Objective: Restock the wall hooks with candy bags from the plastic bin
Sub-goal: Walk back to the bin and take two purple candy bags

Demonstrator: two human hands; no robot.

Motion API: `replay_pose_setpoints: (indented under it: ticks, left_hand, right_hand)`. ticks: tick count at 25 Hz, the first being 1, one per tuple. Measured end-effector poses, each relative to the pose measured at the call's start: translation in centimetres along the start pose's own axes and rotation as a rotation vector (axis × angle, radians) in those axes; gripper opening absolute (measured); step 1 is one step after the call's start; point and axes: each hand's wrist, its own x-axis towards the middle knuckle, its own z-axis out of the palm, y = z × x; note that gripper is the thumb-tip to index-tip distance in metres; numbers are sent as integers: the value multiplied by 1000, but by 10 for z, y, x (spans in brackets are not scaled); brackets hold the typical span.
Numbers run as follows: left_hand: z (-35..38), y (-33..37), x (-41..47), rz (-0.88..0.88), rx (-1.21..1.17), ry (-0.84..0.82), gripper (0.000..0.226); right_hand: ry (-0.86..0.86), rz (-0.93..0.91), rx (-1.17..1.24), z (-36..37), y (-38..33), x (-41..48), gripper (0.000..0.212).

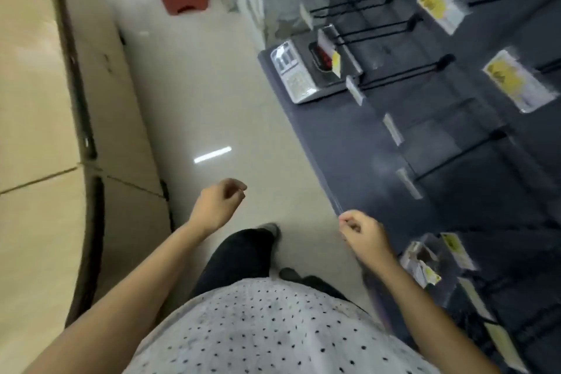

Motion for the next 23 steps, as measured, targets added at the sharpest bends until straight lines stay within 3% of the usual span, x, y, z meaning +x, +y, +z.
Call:
replay_pose_setpoints:
  ticks: [2, 6, 10, 15, 20, 23]
  left_hand:
    - [10, -25, -41, -86, -108, 123, 19]
    - [39, -85, -147, -275, -198, 195, 21]
    - [60, -141, -242, -524, -271, 317, 26]
    - [104, -198, -362, -762, -443, 584, 24]
    - [157, -257, -483, -904, -498, 587, 27]
    - [168, -297, -549, -921, -486, 527, 29]
  right_hand:
    - [-160, -109, -196, 0, -7, 4, 12]
    - [-562, -344, -639, 31, -30, -10, 23]
    - [-787, -696, -949, 96, -68, -38, 26]
    - [-1013, -1043, -1039, 207, -115, -128, 27]
    - [-1192, -1371, -1108, 308, -123, -260, 29]
    - [-1275, -1449, -1147, 362, -115, -336, 28]
